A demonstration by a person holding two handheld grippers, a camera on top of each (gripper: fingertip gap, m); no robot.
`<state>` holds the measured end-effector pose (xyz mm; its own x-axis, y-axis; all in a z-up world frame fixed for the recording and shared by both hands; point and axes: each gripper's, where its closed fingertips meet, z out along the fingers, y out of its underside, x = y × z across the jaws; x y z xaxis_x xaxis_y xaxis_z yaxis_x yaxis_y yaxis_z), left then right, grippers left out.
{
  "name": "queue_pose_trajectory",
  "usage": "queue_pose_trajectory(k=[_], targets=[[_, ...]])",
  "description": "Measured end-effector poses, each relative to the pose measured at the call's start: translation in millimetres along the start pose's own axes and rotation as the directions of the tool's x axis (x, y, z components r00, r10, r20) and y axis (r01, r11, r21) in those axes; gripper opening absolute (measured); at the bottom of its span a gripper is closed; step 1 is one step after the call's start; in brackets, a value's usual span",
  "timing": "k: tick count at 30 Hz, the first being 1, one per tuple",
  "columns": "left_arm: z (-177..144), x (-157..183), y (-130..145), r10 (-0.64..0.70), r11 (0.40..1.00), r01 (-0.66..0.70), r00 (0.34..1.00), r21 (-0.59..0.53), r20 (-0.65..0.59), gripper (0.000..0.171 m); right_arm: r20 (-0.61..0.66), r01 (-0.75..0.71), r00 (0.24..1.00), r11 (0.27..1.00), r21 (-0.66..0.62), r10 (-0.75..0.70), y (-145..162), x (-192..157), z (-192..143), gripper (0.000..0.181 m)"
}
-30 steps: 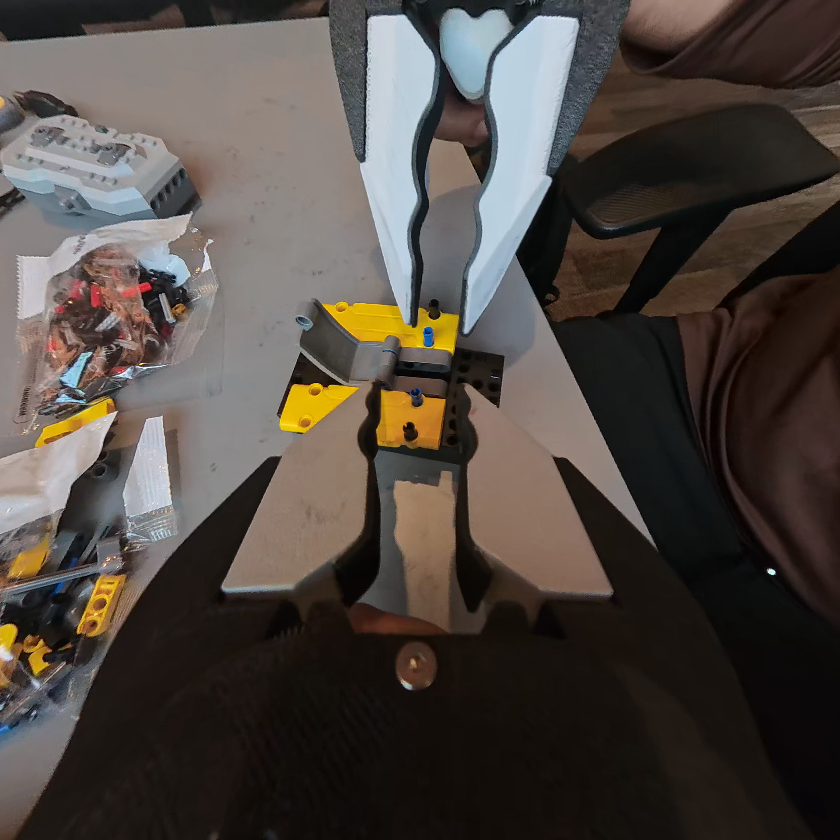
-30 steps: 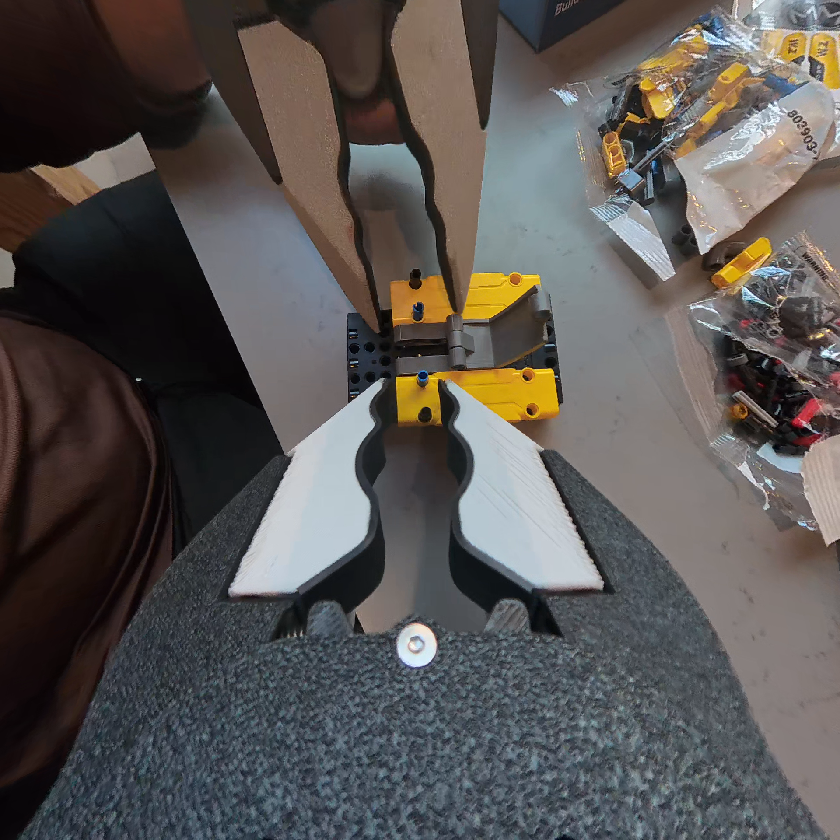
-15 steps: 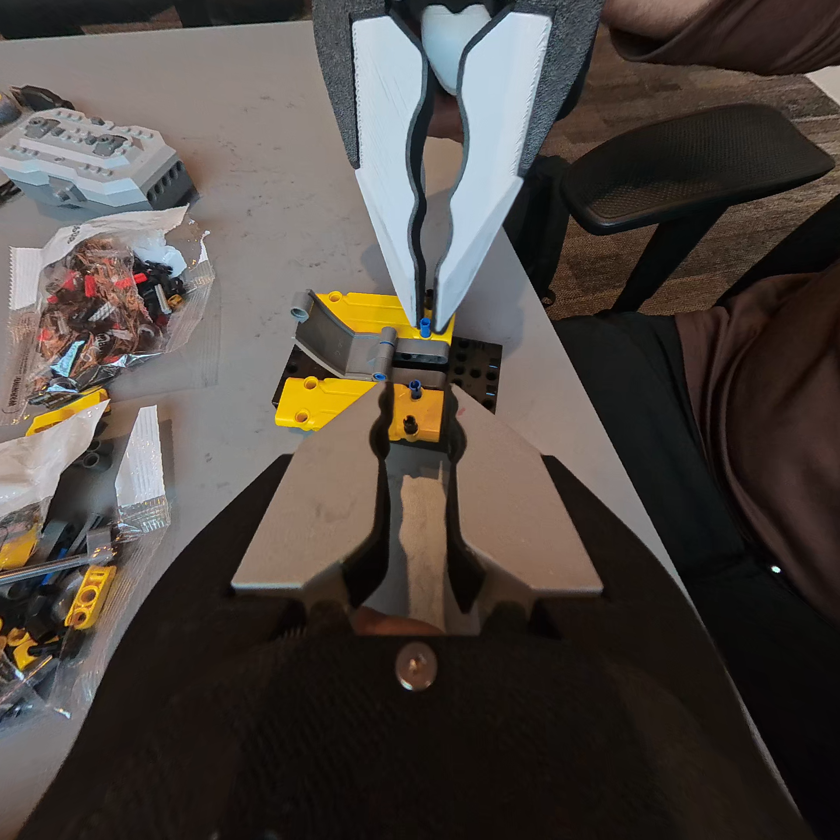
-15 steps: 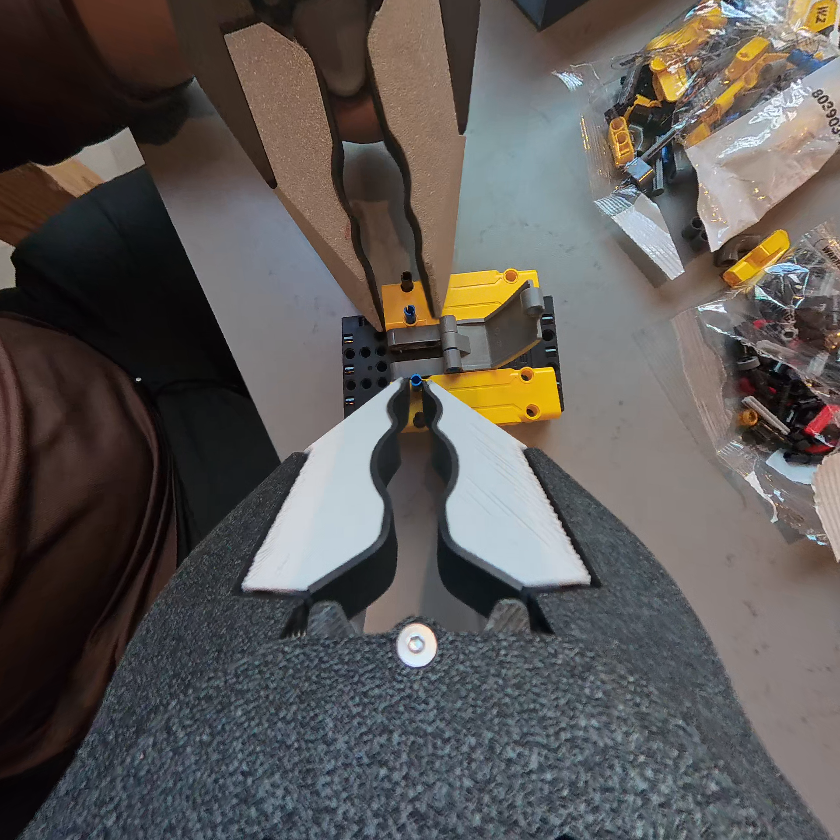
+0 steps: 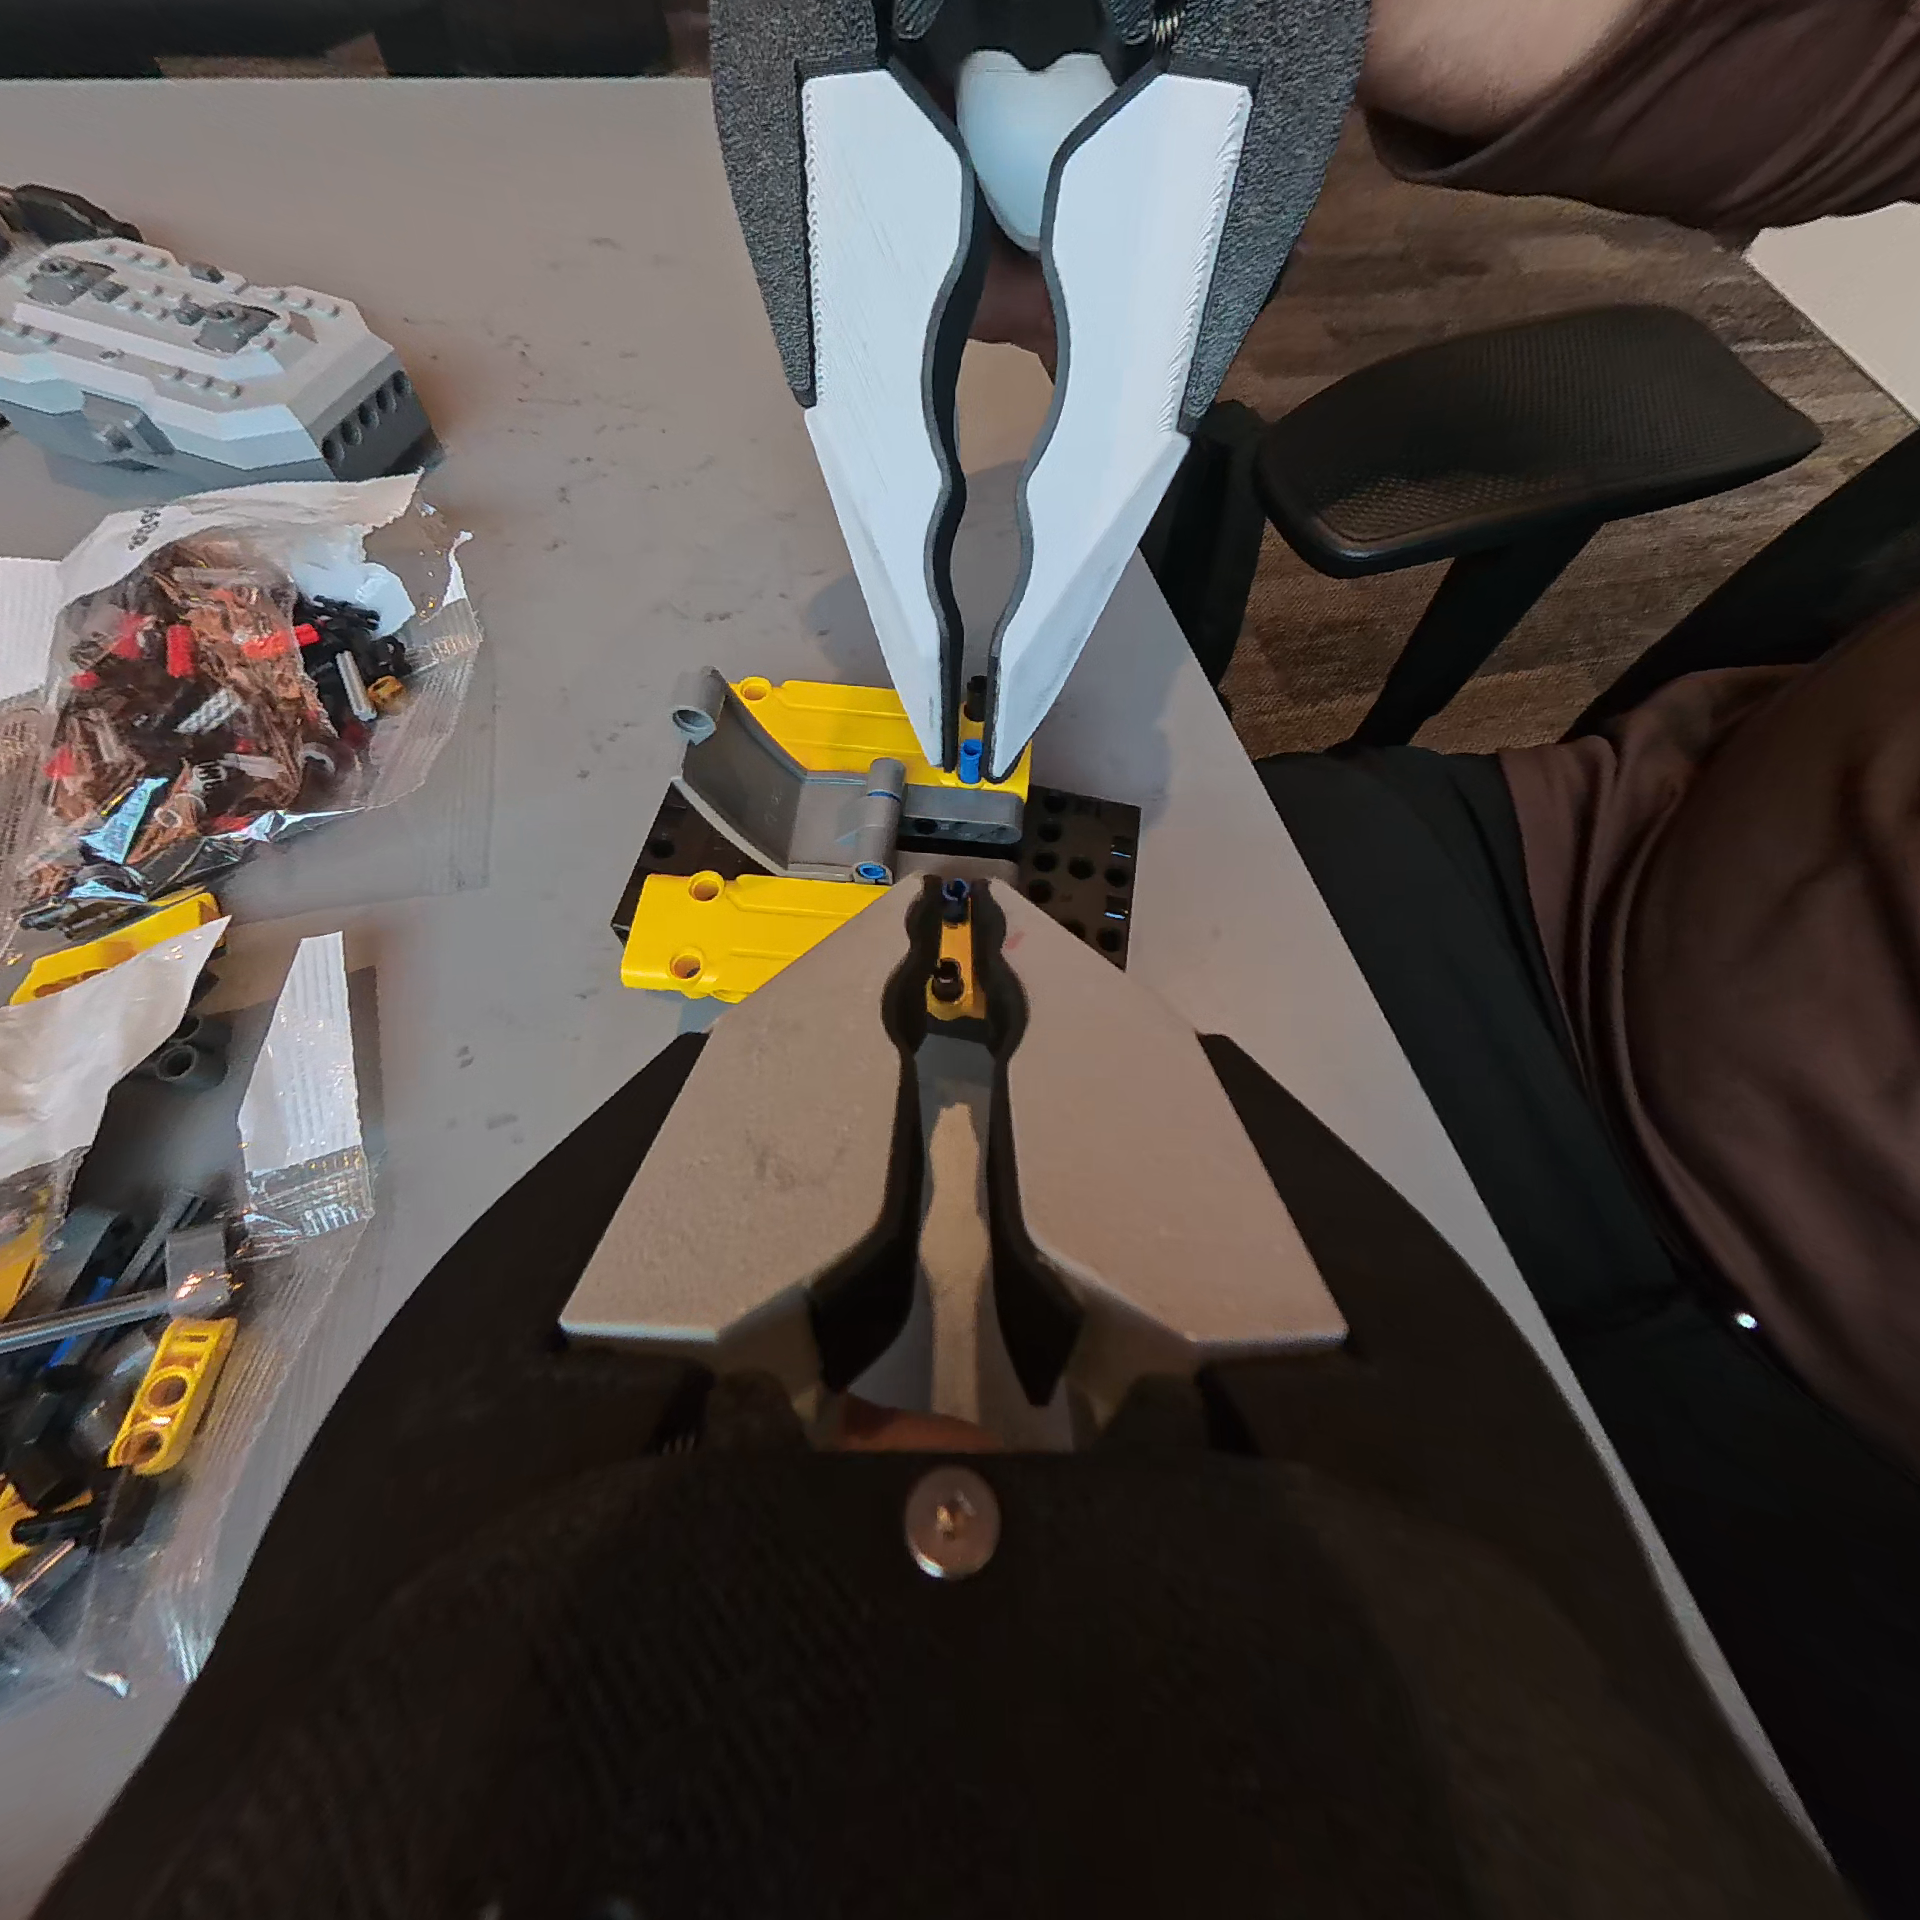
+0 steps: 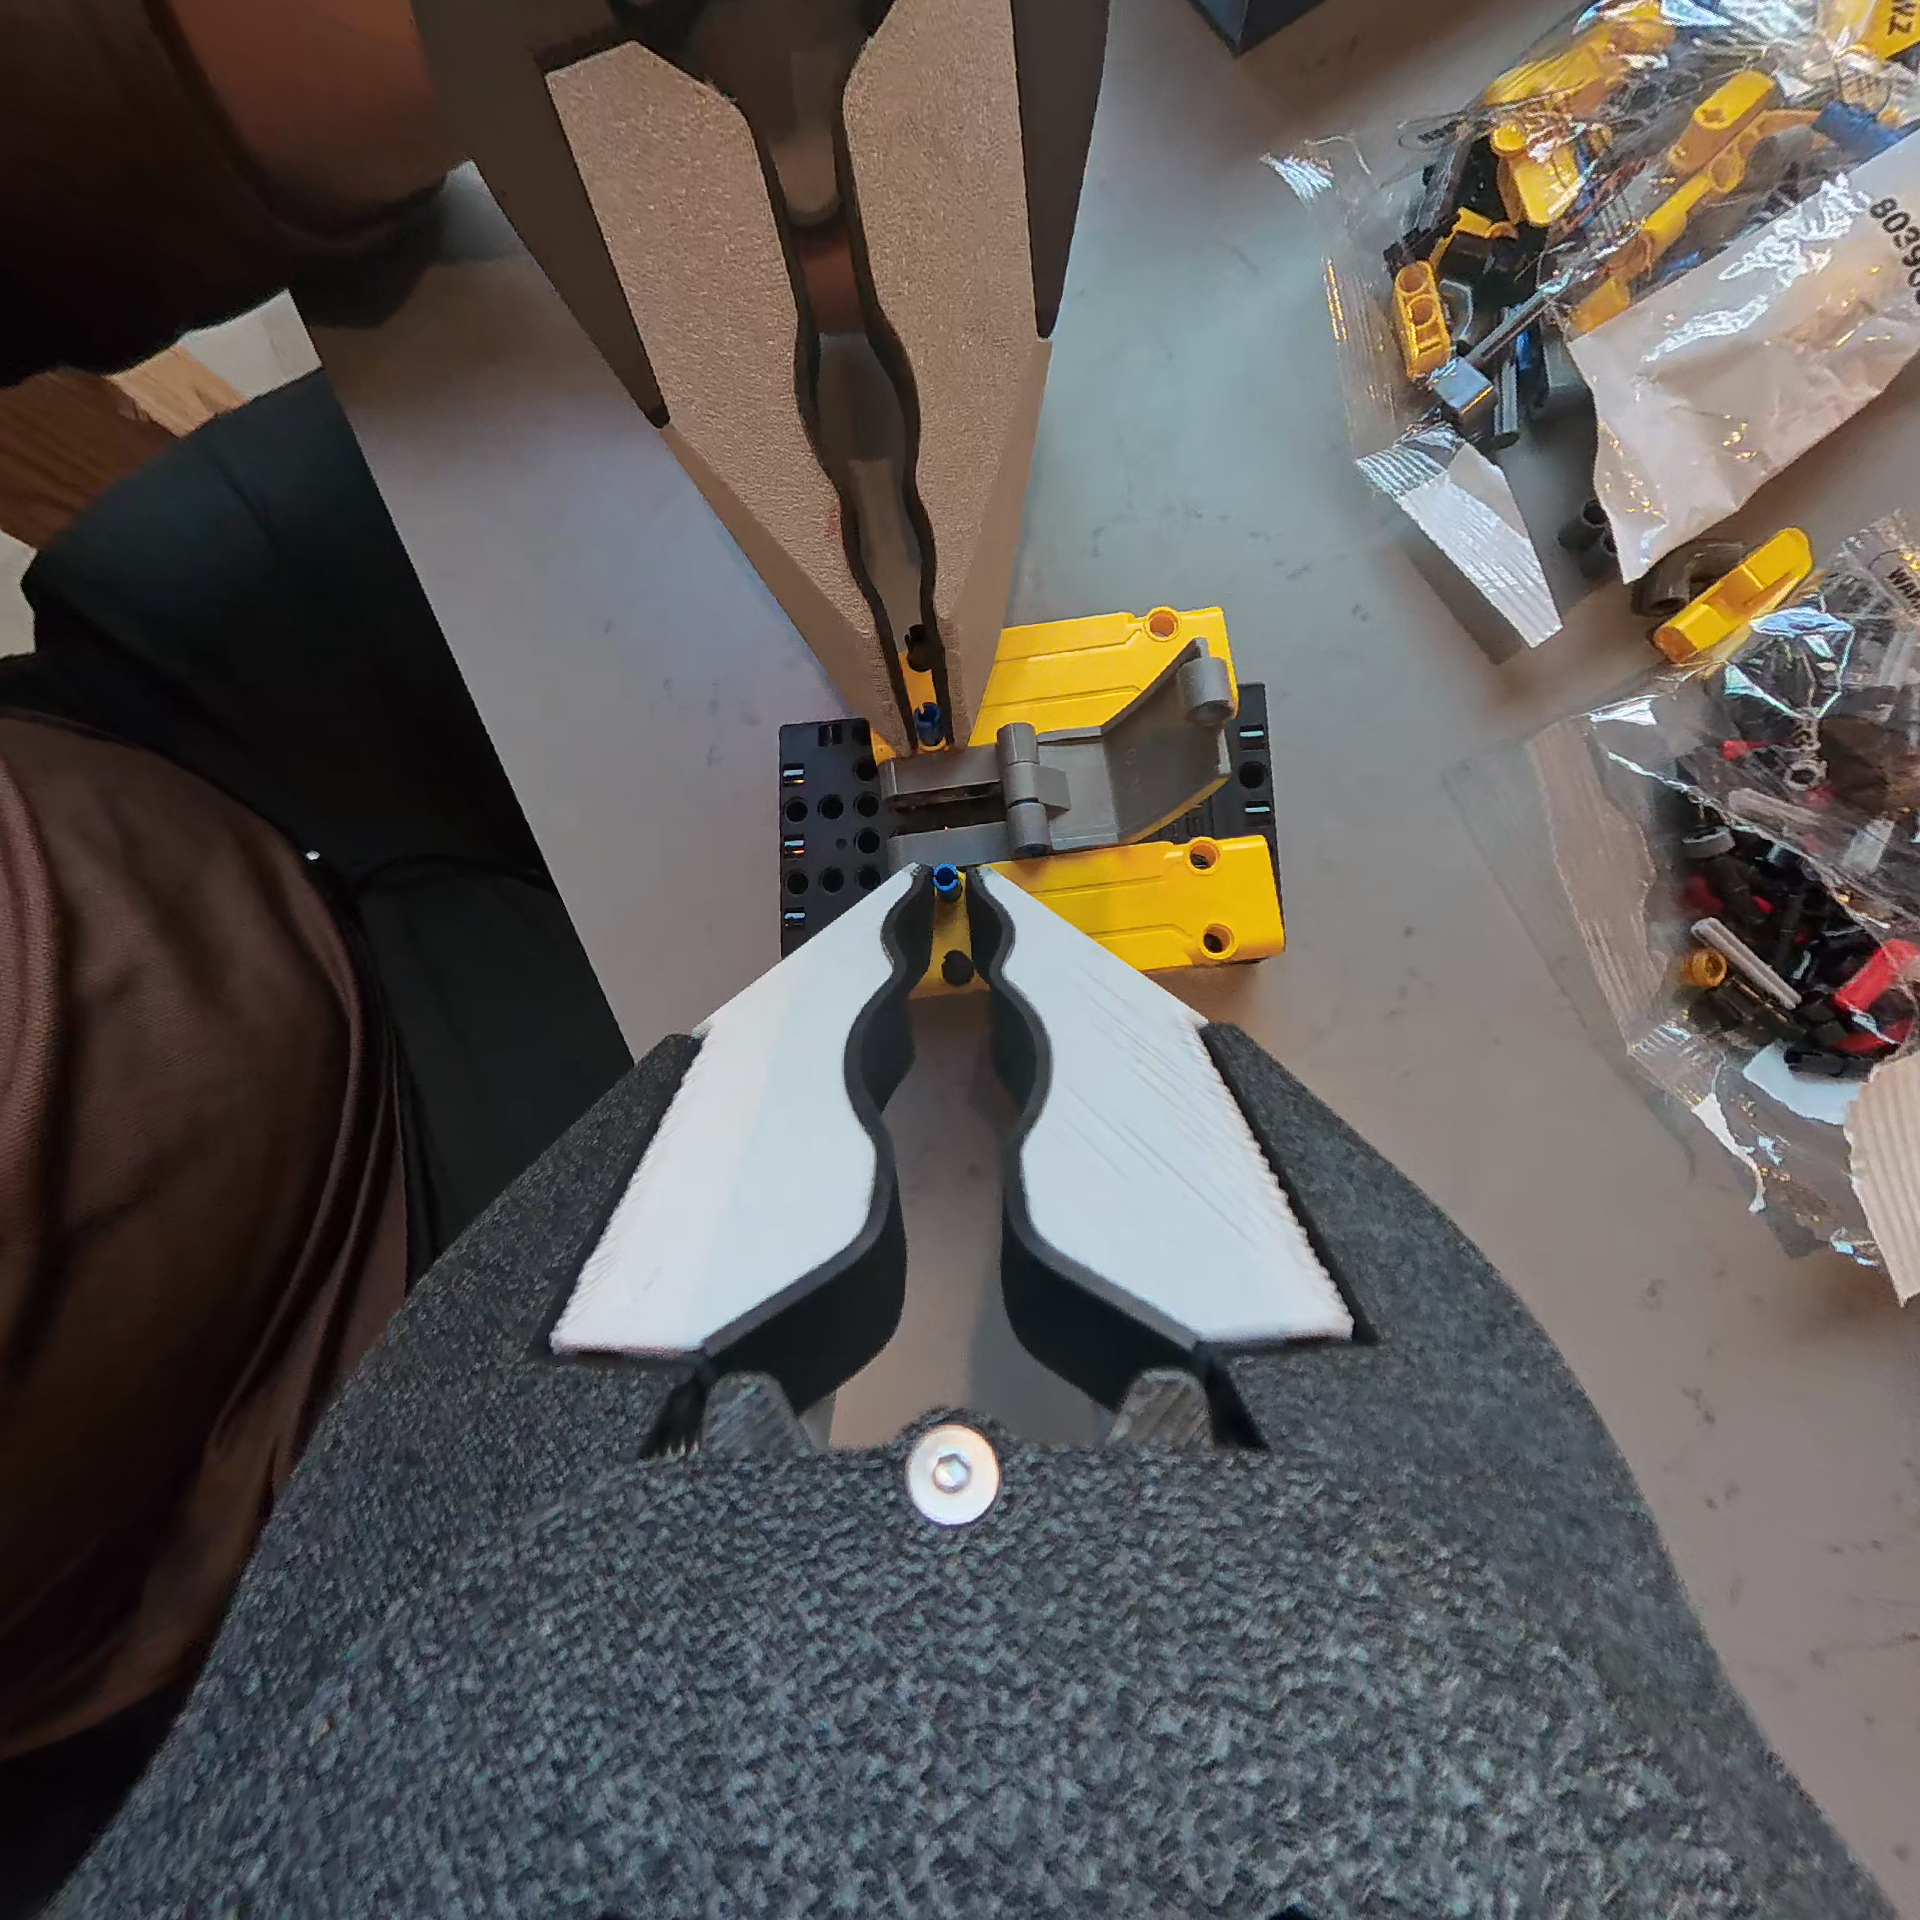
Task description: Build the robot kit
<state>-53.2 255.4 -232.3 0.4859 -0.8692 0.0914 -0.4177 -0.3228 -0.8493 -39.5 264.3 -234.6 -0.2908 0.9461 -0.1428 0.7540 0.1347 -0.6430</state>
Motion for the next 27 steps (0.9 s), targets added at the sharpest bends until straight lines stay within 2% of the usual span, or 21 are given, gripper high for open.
queue_pose_trajectory(k=[15,20,24,27], targets=[[-3.5,-0.2,3.2,0.038,0.999,-0.038,0.999,-0.011,0.032,0.002,-0.03,-0.048,0.998,0.999,0.012,0.049,0.2,-5.2,3.4,0.004],[-3.4,0.9,3.8,0.072,0.997,-0.07,0.996,-0.029,0.052,0.001,-0.089,0.083,0.991,0.985,-0.15,-0.097,1.5,-6.2,3.7,0.004],[-2.4,3.7,4.3,0.085,0.996,-0.084,0.996,-0.032,0.042,0.001,-0.104,0.19,0.967,0.932,-0.309,-0.232,6.9,-7.2,7.7,0.004],[-4.5,1.5,5.3,0.024,1.0,-0.024,0.999,-0.007,0.024,0.002,-0.054,0.144,0.984,0.938,-0.316,-0.169,5.6,-4.9,9.4,0.004]])
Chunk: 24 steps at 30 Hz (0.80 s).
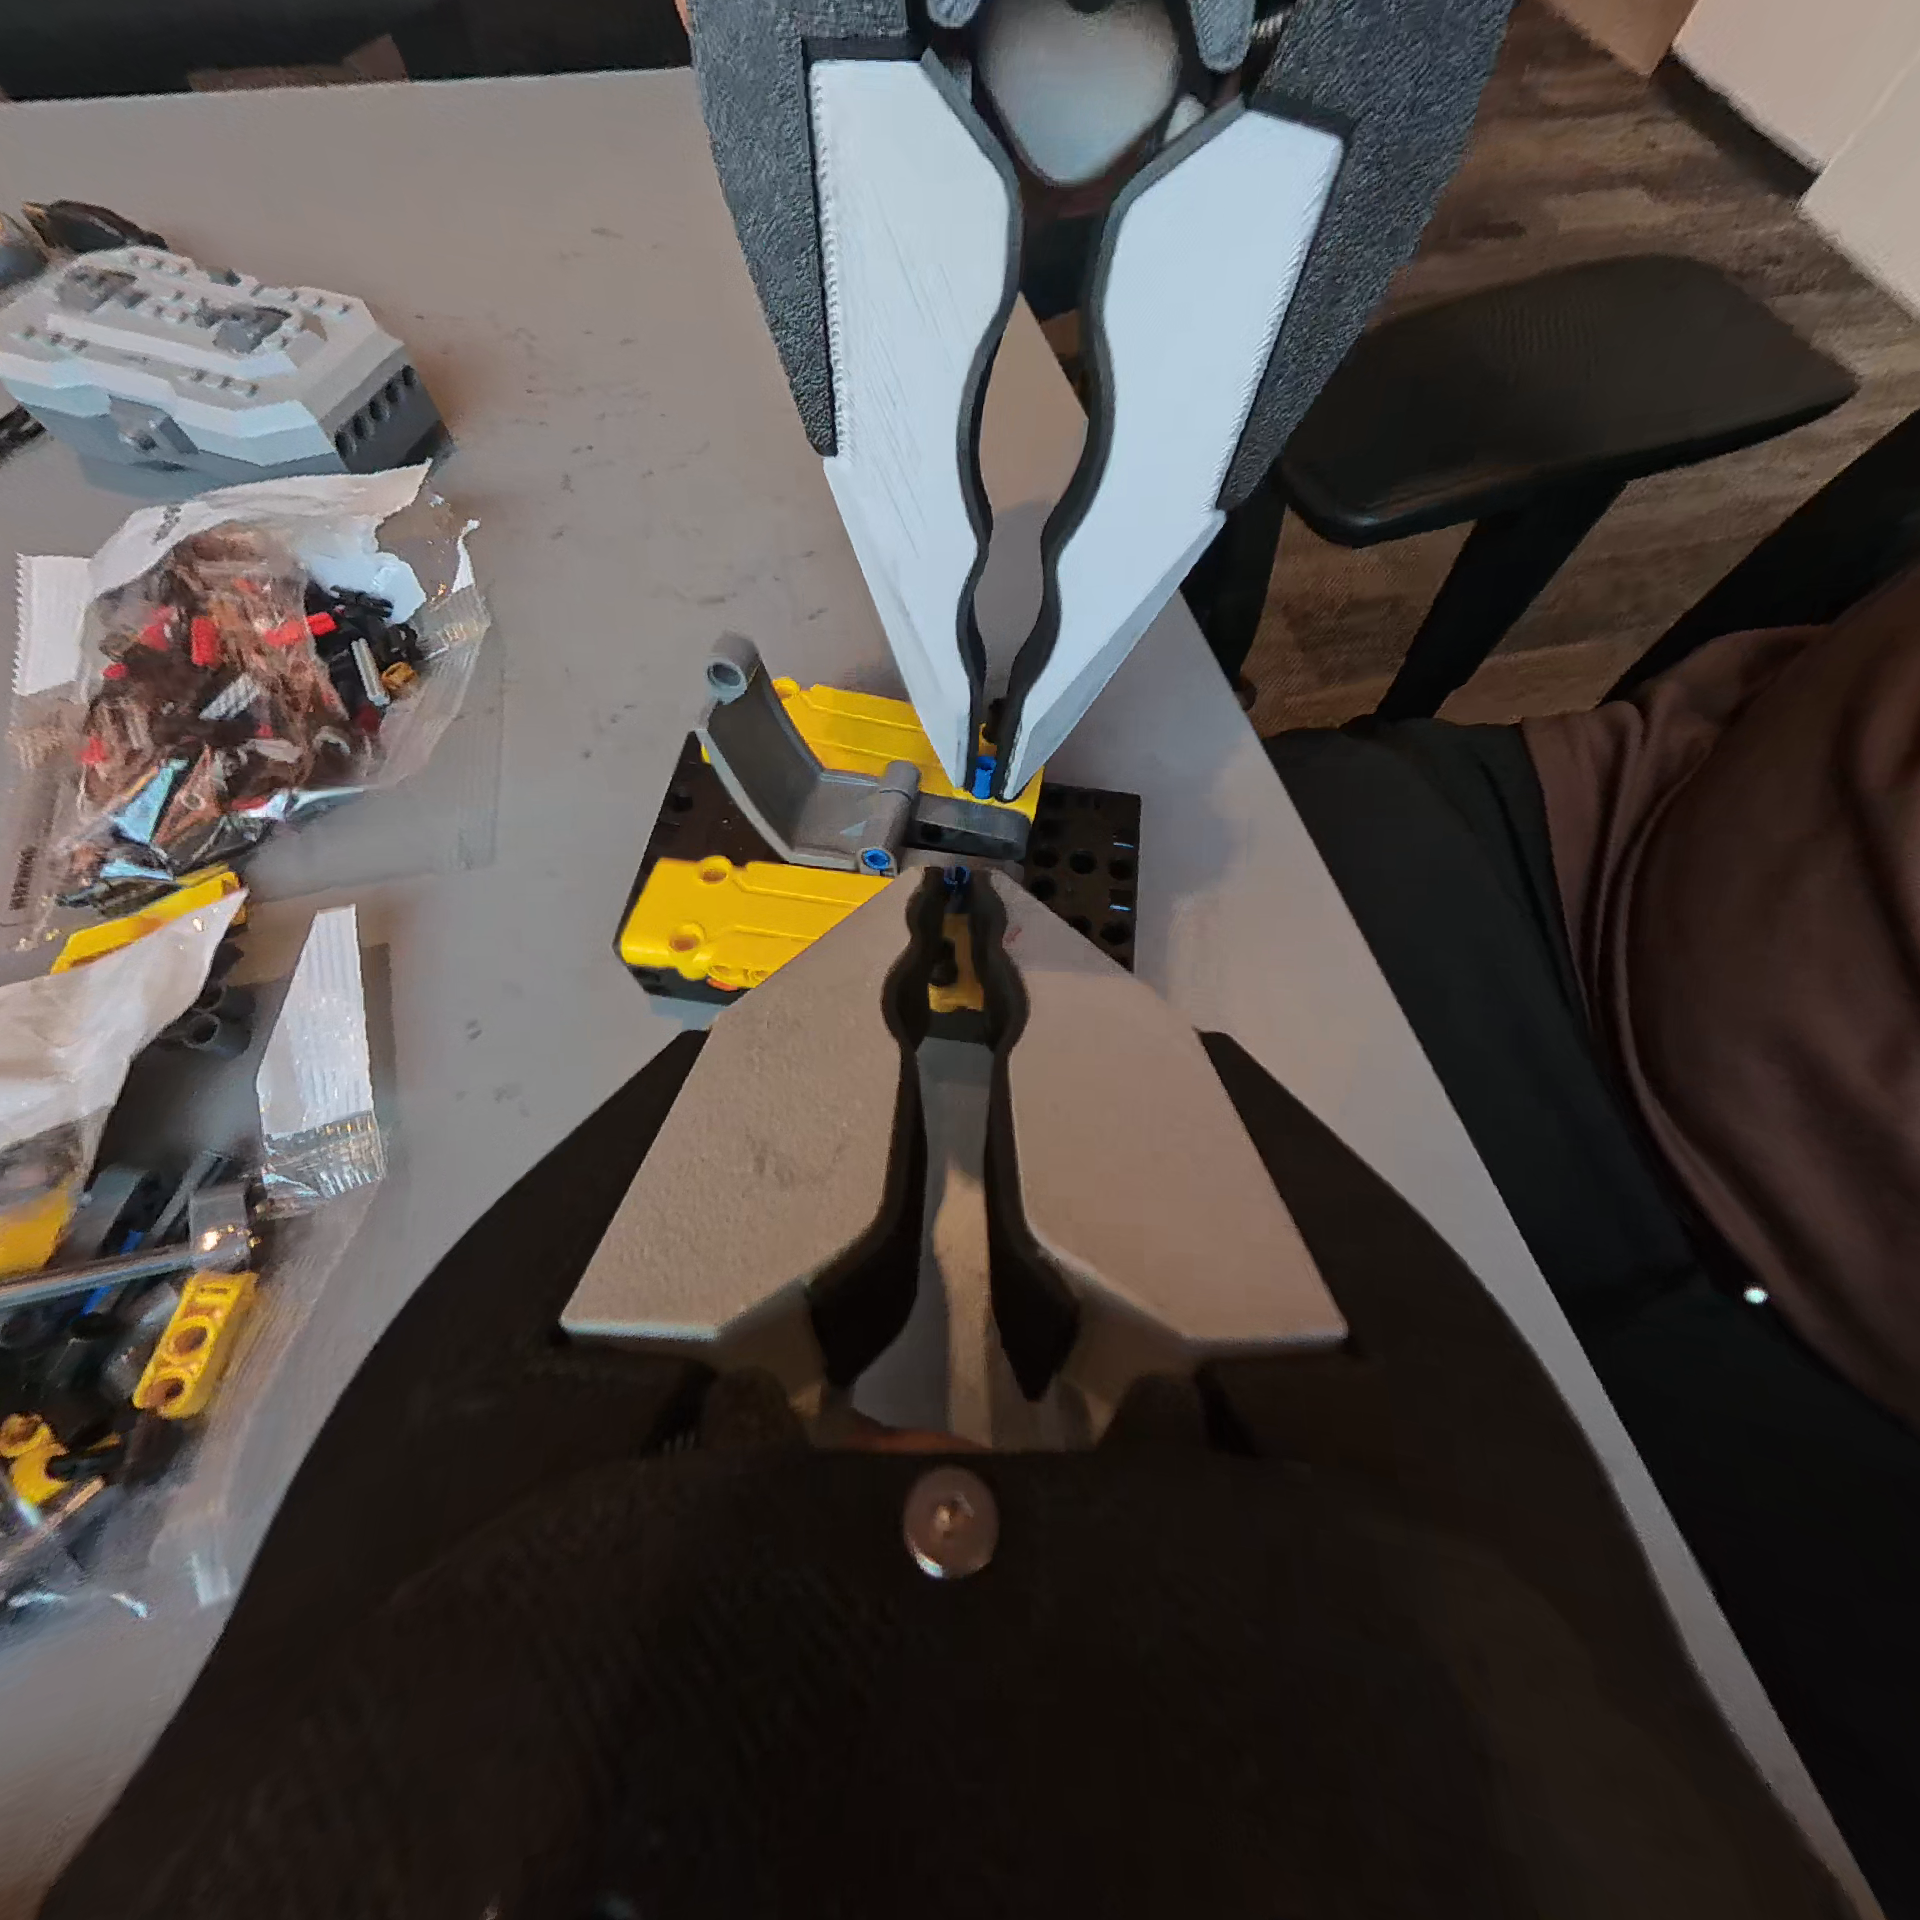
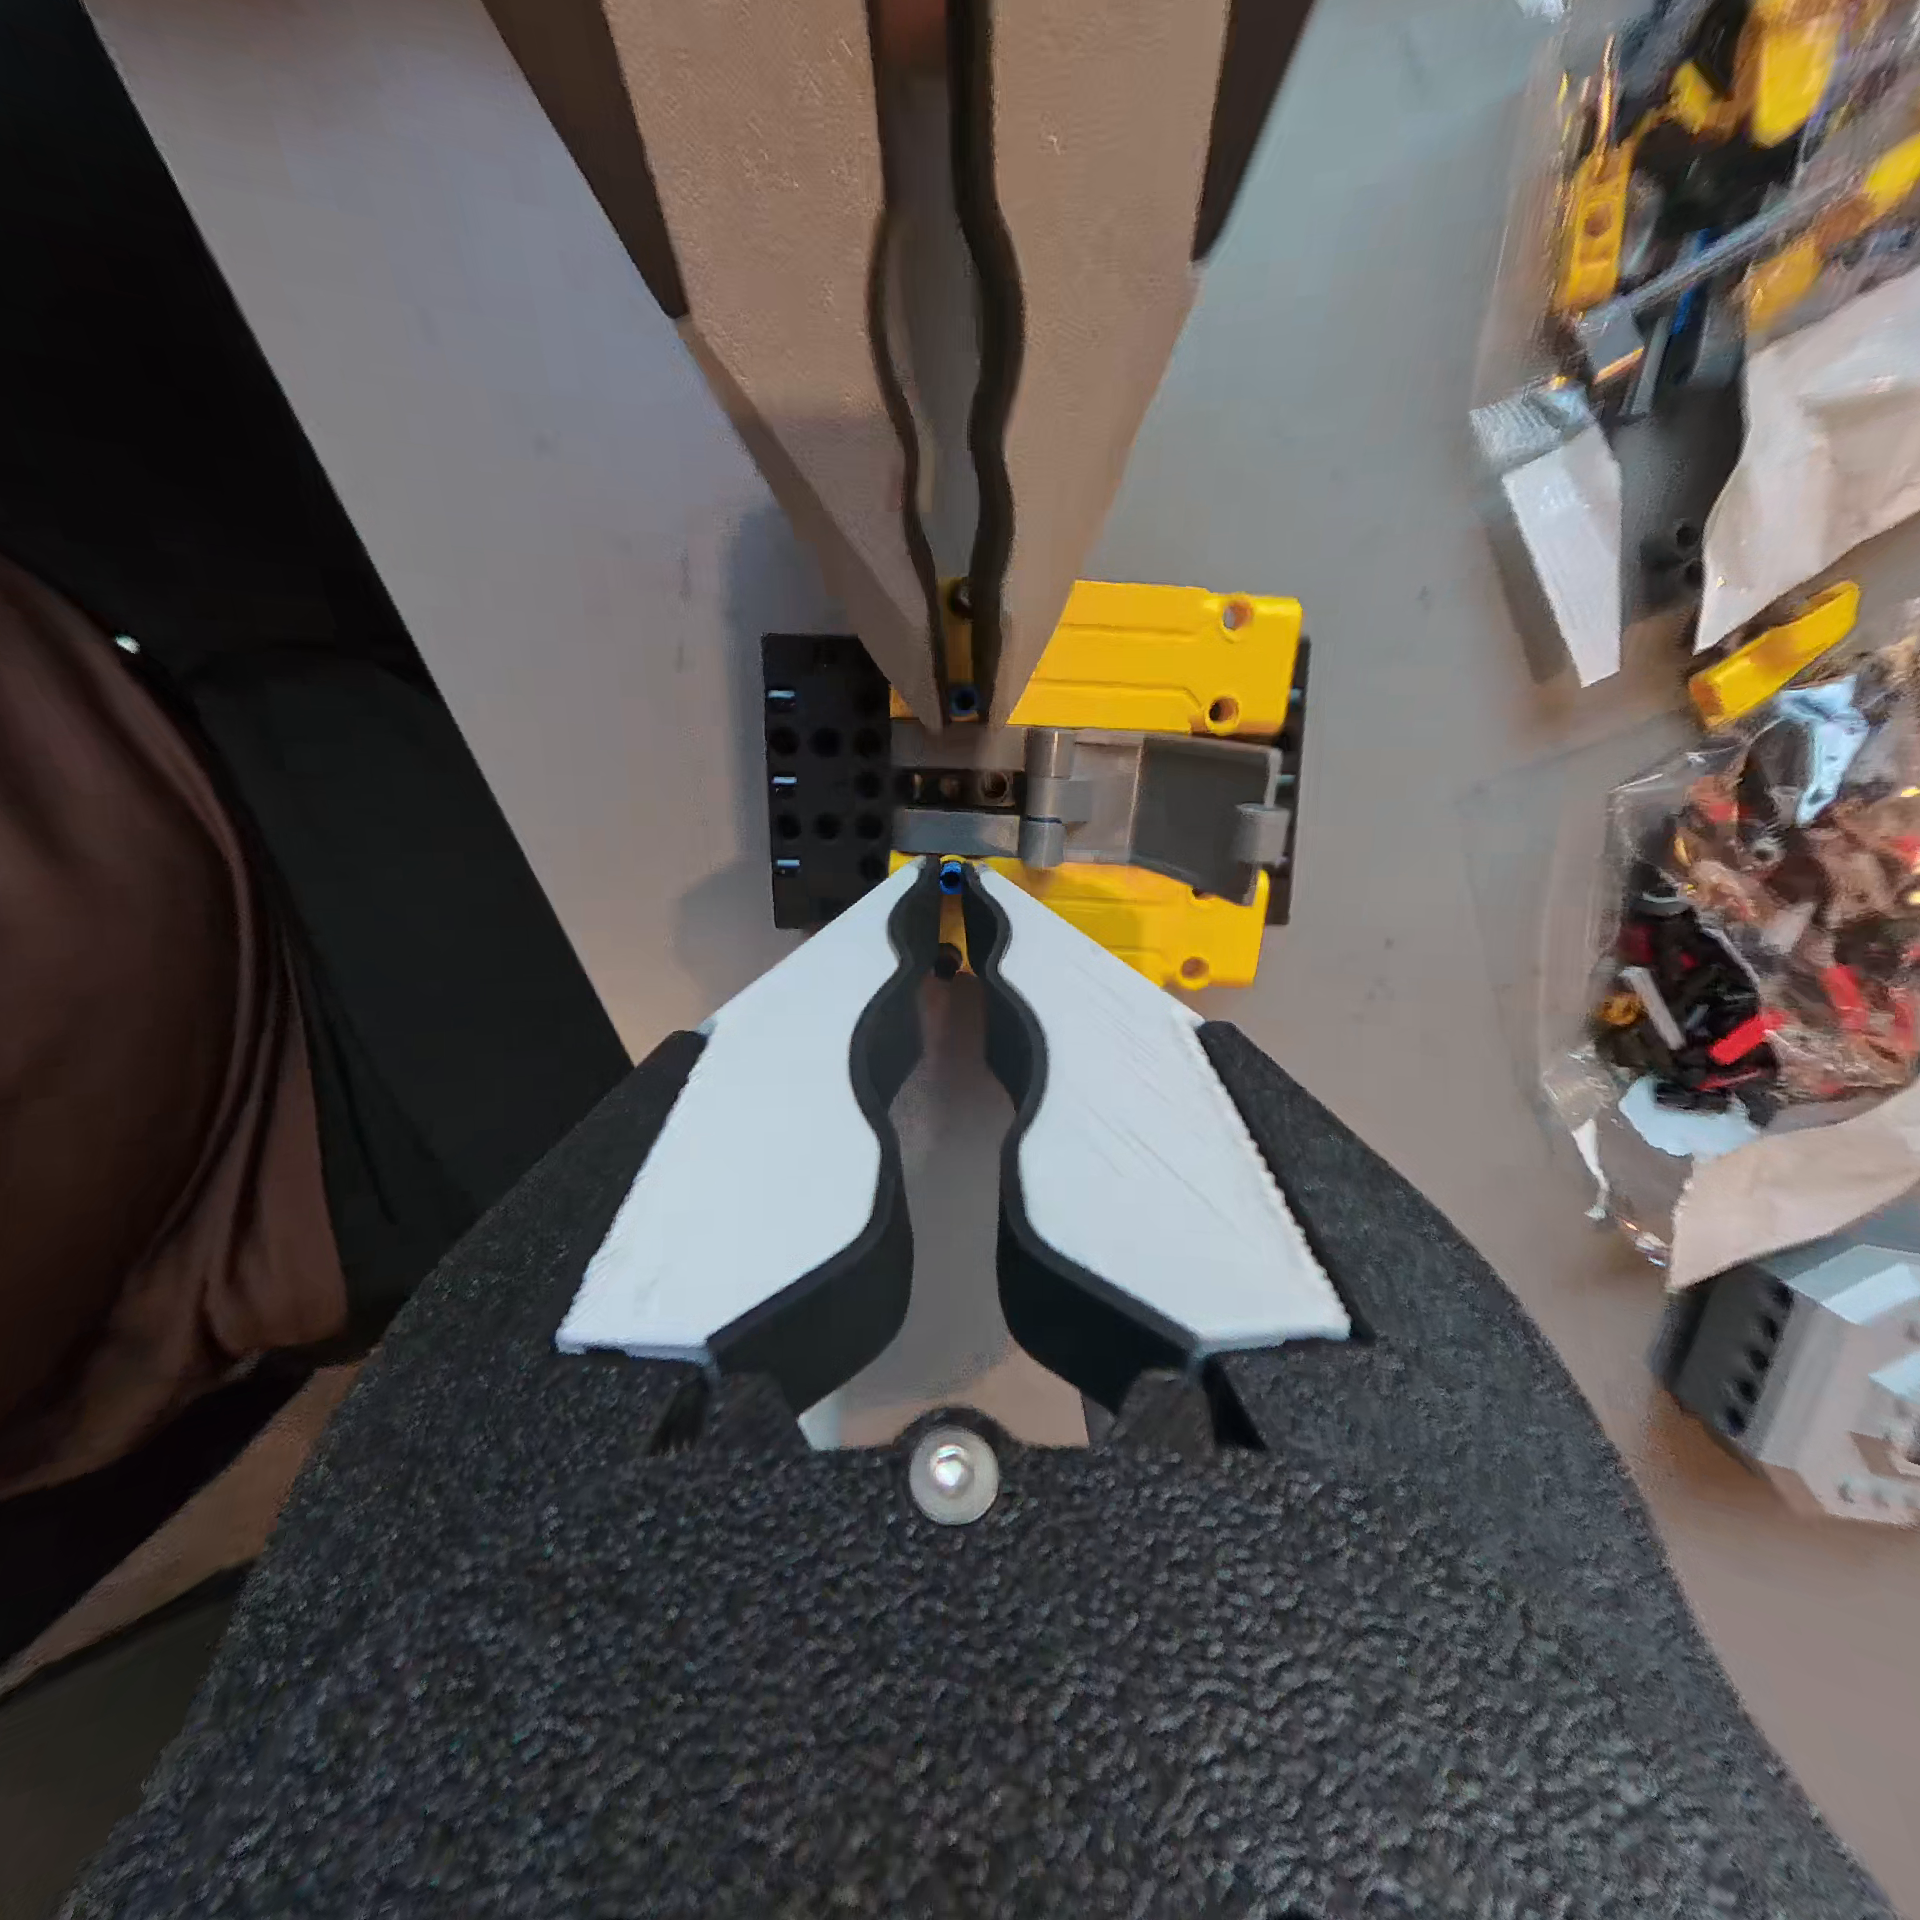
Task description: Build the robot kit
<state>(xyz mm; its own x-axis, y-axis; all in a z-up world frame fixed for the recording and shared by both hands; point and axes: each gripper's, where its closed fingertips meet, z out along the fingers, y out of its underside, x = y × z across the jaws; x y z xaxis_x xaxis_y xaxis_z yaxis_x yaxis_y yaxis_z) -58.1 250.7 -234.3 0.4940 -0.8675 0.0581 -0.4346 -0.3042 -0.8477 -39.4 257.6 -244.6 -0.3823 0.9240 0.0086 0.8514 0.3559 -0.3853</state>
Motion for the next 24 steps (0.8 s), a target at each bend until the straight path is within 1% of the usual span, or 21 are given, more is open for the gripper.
queue_pose_trajectory(k=[2,4,7,9,10,11,13,14,15,17,20,24], targets=[[-2.3,-1.2,1.5,-0.046,0.998,0.046,0.999,0.034,-0.02,0.002,0.065,-0.064,0.996,0.998,0.017,0.063,-2.8,3.0,1.1,0.004],[-2.7,-1.4,2.0,-0.078,0.995,0.079,0.997,0.054,-0.028,0.002,0.075,-0.063,0.995,0.998,-0.003,0.063,-3.6,3.7,1.4,0.004],[-3.2,0.2,0.8,-0.078,0.995,0.077,0.997,0.059,0.008,0.001,0.044,-0.024,0.999,0.999,-0.023,0.025,-4.8,2.7,1.5,0.004],[-6.5,6.3,1.8,-0.021,0.999,0.021,1.0,0.043,0.003,0.002,0.054,-0.007,0.998,1.0,0.014,0.006,-8.3,-2.2,2.2,0.004],[-9.2,11.9,0.5,0.005,0.999,-0.004,1.0,0.052,-0.024,0.009,0.064,-0.011,0.998,0.999,0.035,0.009,-9.5,-4.1,2.5,0.005],[-12.8,15.6,-4.2,0.004,0.997,-0.001,0.999,0.08,-0.046,0.019,0.061,-0.016,0.998,0.999,0.052,0.013,-9.6,-3.3,2.3,0.008],[-20.6,16.1,-12.7,-0.027,0.992,0.035,0.997,0.123,-0.066,0.034,0.055,-0.021,0.998,0.997,0.076,0.017,-7.5,-1.1,0.5,0.016],[-23.8,16.0,-13.1,-0.032,0.991,0.041,0.997,0.125,-0.07,0.042,0.054,-0.021,0.998,0.996,0.09,0.016,-7.0,-1.0,-1.1,0.021],[-26.1,12.9,-11.3,-0.03,0.992,0.036,0.998,0.12,-0.05,0.046,0.054,-0.019,0.998,0.994,0.11,0.013,-8.1,-1.5,-3.7,0.023],[-27.3,7.4,-1.9,-0.023,0.996,0.024,1.0,0.08,-0.012,0.047,0.051,-0.023,0.999,0.986,0.165,0.015,-15.9,-2.2,-10.0,0.02],[-23.5,0.3,14.7,-0.022,1.0,0.022,0.999,-0.002,0.031,0.058,0.049,-0.016,0.999,0.976,0.216,0.006,-29.3,-3.9,-16.5,0.019],[-20.5,1.1,12.9,-0.018,1.0,0.018,0.999,-0.001,0.037,0.063,0.039,0.013,0.999,0.979,0.203,-0.022,-40.4,-3.0,-7.0,0.017]])
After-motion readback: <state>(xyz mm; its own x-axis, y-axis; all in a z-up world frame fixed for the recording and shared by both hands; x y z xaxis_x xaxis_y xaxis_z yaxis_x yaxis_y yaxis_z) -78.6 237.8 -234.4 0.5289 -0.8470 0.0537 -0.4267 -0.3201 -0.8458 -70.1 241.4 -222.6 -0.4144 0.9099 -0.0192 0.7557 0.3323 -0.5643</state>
